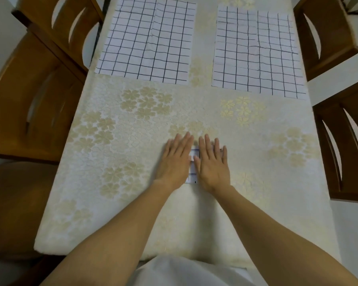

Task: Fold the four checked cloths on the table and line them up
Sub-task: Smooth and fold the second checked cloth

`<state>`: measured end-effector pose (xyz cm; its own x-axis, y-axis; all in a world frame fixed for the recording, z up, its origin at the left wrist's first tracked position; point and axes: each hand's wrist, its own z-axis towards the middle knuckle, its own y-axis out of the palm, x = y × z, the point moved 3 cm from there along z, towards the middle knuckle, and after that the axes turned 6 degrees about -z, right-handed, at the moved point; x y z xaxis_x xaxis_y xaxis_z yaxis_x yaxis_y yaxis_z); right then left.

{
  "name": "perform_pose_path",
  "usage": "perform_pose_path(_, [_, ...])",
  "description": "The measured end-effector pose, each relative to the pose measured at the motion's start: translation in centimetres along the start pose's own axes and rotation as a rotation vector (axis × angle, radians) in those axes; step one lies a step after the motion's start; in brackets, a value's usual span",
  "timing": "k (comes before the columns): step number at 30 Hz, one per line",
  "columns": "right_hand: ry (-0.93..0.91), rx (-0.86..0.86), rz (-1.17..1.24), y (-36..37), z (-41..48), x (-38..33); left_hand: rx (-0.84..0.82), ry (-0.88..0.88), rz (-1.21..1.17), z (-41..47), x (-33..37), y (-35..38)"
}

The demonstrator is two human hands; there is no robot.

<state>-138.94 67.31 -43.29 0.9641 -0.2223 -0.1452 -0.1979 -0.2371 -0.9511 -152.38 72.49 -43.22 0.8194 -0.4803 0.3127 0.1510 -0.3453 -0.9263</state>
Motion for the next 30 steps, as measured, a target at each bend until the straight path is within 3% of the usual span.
perform_pose_path(10, [-0.012,-0.063,-0.033,-0.4,-0.2,5.6,-0.089,0.015,0.044,0.0,-4.4,-0.5])
perform_pose_path(15, [-0.016,0.202,0.149,-2.5,1.9,4.5,-0.028,0.013,-0.197,1.9,-3.1,-3.6])
perform_pose_path(19, [-0.139,-0.009,0.073,-4.6,4.8,3.1,-0.166,-0.024,-0.131,4.4,-1.8,-5.2])
perform_pose_path(21, [-0.114,-0.146,-0.024,-5.5,6.1,2.5,-0.271,-0.030,-0.055,5.2,-1.4,-5.7])
perform_pose_path(24, [-0.066,-0.206,-0.088,-6.6,6.7,2.5,-0.311,-0.025,-0.069,4.9,-0.8,-6.4])
perform_pose_path(27, [-0.036,-0.229,0.116,-6.4,5.1,3.6,-0.255,-0.076,-0.271,3.3,-1.3,-7.2])
perform_pose_path(30, [0.104,-0.088,0.538,-6.5,3.0,5.3,-0.137,-0.172,-0.521,1.5,-2.3,-7.8])
